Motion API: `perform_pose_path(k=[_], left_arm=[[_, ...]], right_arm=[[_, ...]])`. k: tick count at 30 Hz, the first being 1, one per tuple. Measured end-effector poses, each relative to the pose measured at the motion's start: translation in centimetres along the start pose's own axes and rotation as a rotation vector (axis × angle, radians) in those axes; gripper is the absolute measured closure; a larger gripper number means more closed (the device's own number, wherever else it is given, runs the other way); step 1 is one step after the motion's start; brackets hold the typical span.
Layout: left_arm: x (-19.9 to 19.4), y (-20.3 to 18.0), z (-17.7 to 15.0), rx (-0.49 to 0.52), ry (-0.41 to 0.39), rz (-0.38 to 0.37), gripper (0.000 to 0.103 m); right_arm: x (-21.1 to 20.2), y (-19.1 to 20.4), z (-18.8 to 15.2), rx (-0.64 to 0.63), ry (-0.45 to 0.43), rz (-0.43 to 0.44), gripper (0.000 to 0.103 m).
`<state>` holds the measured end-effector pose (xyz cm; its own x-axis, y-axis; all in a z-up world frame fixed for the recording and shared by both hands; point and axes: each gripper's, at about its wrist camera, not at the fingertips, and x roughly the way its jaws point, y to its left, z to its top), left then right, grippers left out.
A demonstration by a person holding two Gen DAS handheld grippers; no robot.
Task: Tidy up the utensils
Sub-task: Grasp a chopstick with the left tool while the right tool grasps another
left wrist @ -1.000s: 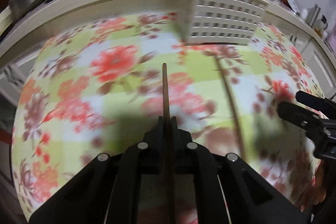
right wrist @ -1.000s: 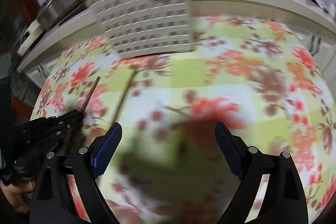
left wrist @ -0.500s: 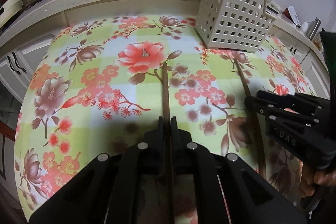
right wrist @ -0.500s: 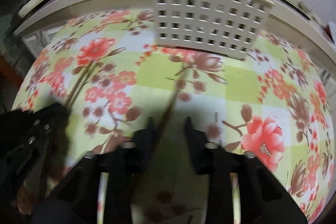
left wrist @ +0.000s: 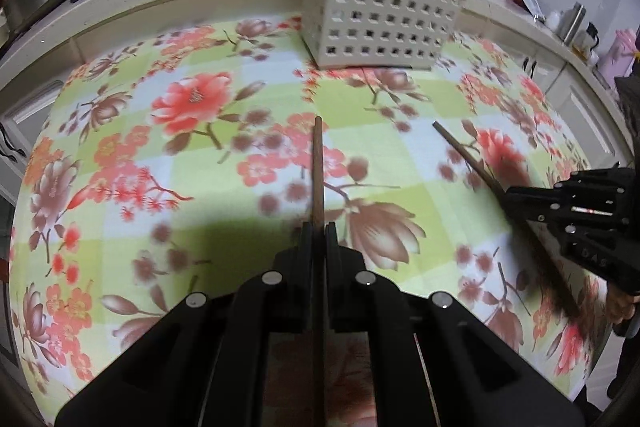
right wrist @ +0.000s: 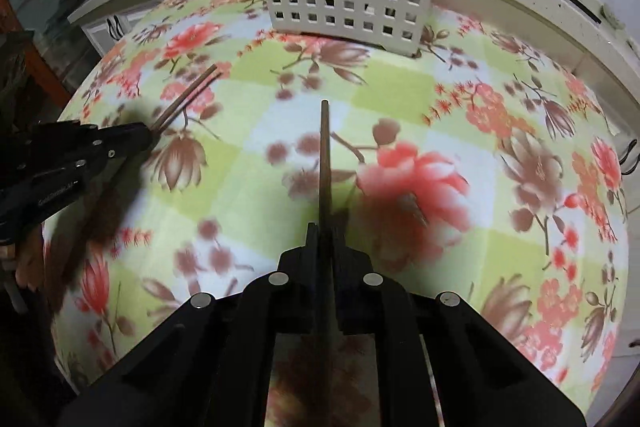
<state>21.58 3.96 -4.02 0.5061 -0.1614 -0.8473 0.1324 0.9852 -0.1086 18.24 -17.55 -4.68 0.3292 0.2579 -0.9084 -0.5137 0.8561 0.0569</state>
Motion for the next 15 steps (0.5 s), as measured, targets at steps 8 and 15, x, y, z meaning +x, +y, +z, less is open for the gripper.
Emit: perform_pose_path(k=[8, 15], left_arm=[[0.3, -0.9, 0.2, 0.064, 0.061, 0.024, 0.094], [0.7, -1.4, 0.9, 0.13, 0.11, 0.046, 0.096]], right_arm=[[0.3, -0.5, 1.0, -0.022, 0.079, 0.029, 0.093], [0.7, -0.2, 1.9, -0.067, 0.126, 0.036, 0.089]])
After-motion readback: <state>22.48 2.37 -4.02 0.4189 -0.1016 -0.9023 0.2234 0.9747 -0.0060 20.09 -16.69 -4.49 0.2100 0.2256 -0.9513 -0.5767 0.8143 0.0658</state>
